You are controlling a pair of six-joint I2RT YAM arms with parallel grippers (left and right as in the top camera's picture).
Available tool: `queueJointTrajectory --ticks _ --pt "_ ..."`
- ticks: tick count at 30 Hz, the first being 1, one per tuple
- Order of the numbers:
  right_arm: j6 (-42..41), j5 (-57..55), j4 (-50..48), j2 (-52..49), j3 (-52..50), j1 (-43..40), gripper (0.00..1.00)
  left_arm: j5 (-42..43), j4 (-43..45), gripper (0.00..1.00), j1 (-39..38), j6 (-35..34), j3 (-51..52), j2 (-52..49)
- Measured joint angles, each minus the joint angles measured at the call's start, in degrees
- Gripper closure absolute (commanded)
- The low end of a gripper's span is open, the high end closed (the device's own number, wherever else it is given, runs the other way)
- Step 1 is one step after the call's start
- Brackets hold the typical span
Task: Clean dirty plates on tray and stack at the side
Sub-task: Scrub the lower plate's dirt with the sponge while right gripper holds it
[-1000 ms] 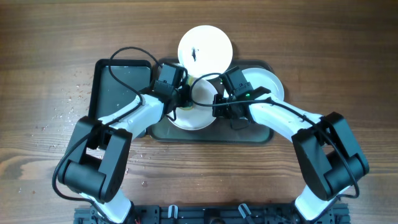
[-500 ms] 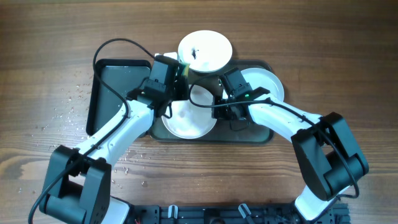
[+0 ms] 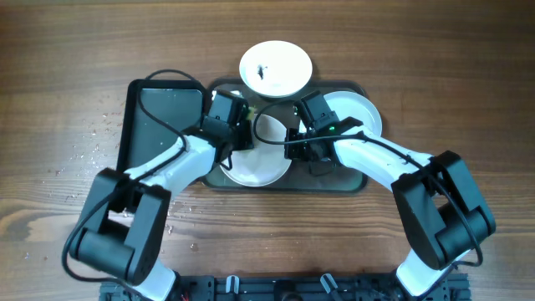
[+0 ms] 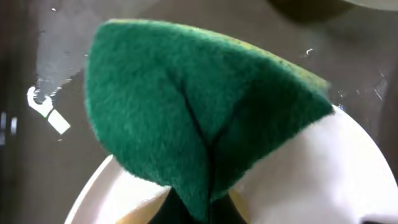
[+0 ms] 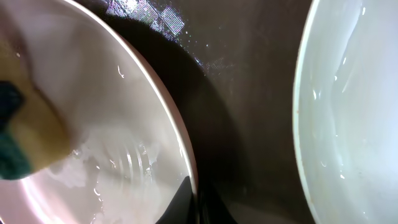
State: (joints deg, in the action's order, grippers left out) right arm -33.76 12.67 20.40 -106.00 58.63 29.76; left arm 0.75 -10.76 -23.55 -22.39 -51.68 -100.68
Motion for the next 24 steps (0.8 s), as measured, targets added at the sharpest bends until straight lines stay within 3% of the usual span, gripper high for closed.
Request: queueJointTrajectory --ticks 12,18,24 --pt "0.2 0.0 0.0 0.0 0.0 0.0 0.96 3.4 2.1 0.96 -7.0 -4.7 0.4 4.4" --pt "0.3 0.0 0.0 0.0 0.0 0.0 0.96 4.1 -5.5 0.96 -3.6 -6.5 0.3 13.4" --pt "0.4 0.2 -0.4 0.0 0.0 0.1 0.96 12.7 -14.4 0.96 3.0 -7.3 0.4 13.5"
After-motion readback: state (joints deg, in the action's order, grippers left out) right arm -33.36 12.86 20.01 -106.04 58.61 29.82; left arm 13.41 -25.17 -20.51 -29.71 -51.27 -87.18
